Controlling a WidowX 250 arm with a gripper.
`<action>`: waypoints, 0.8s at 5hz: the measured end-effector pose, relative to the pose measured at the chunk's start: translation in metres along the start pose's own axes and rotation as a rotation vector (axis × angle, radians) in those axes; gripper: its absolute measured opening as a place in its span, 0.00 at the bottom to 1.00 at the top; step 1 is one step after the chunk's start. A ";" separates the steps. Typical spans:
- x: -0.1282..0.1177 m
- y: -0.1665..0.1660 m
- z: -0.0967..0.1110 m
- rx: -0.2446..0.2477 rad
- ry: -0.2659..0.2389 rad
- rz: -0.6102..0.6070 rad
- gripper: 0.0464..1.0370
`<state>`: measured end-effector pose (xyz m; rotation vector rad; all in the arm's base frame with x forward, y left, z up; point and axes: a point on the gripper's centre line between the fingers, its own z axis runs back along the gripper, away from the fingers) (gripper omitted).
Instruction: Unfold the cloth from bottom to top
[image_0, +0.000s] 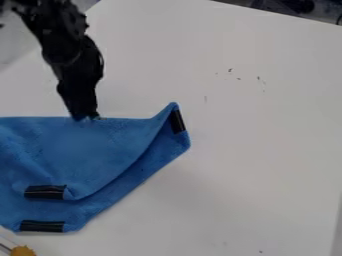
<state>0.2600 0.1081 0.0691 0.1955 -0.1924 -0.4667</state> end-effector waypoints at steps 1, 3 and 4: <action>-0.017 -0.020 0.000 0.006 -0.013 0.101 0.18; -0.066 -0.068 -0.004 -0.015 -0.017 0.320 0.75; -0.065 -0.071 -0.007 -0.026 -0.029 0.333 0.96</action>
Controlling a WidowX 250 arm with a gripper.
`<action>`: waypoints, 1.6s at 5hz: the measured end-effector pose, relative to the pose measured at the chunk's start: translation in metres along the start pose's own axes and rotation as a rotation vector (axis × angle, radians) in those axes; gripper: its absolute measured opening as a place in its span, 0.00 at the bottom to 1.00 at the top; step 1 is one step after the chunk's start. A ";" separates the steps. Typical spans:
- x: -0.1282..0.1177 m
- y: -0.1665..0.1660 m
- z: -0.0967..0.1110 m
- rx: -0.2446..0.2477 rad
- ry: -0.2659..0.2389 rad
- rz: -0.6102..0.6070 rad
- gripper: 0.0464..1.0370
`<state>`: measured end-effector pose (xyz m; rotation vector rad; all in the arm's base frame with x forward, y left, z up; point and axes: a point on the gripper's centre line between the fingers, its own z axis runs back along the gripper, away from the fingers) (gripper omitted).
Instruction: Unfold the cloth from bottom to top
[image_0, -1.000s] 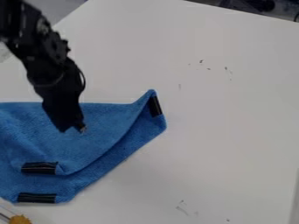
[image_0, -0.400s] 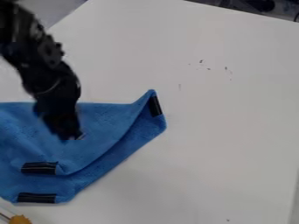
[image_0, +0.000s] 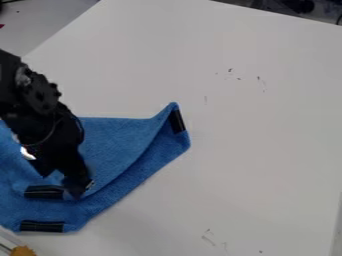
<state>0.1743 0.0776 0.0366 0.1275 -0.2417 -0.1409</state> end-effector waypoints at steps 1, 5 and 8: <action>0.000 0.000 -0.009 -0.011 0.009 -0.009 0.97; -0.003 -0.001 -0.027 -0.025 0.011 0.031 0.62; 0.009 0.004 -0.013 -0.002 0.038 -0.025 0.01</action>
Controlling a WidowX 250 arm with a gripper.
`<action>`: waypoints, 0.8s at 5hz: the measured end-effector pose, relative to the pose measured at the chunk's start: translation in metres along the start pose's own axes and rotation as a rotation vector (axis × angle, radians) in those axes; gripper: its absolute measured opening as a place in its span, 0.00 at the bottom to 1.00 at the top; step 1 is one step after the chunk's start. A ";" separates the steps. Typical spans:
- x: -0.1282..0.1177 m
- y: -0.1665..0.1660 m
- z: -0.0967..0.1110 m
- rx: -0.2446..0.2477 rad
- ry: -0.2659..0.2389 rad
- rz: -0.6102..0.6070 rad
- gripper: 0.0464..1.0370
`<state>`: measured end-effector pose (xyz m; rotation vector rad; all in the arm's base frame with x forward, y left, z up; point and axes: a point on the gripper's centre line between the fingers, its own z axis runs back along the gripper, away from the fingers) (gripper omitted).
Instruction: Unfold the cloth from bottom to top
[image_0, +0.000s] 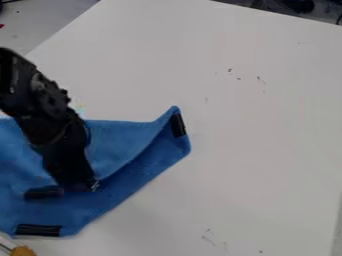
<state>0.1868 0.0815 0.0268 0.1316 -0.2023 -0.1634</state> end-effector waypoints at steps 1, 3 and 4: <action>0.035 0.021 0.010 0.034 0.005 -0.149 0.01; 0.106 0.075 -0.007 0.000 0.029 -0.430 0.01; 0.134 0.091 -0.031 -0.046 0.029 -0.519 0.01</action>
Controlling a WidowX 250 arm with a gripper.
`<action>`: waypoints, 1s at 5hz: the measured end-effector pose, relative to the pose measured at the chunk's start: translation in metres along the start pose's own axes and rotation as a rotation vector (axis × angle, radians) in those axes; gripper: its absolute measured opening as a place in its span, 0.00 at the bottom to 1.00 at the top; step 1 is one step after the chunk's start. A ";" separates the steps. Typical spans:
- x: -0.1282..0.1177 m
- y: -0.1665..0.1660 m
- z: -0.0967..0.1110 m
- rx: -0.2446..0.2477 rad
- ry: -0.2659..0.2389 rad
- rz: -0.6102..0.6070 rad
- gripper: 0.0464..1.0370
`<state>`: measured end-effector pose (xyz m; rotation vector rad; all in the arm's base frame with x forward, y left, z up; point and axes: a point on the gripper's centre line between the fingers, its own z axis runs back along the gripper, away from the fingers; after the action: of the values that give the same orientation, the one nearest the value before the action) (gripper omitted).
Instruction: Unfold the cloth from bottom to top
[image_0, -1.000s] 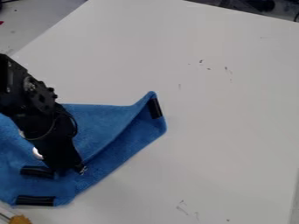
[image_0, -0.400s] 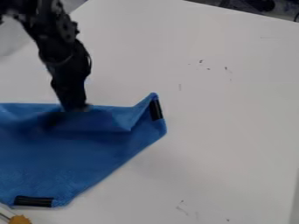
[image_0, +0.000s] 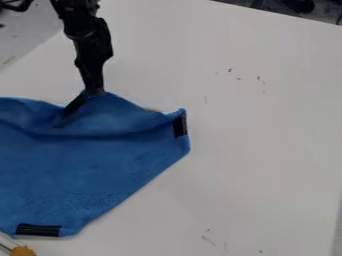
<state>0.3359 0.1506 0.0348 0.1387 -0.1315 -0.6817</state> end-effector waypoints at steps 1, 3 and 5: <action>0.010 0.013 -0.017 -0.019 -0.008 -0.057 0.01; 0.040 0.021 -0.023 -0.025 -0.033 -0.169 0.02; 0.038 0.009 -0.003 0.018 -0.032 -0.125 0.41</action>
<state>0.3710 0.1340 0.0366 0.1542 -0.1602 -0.8080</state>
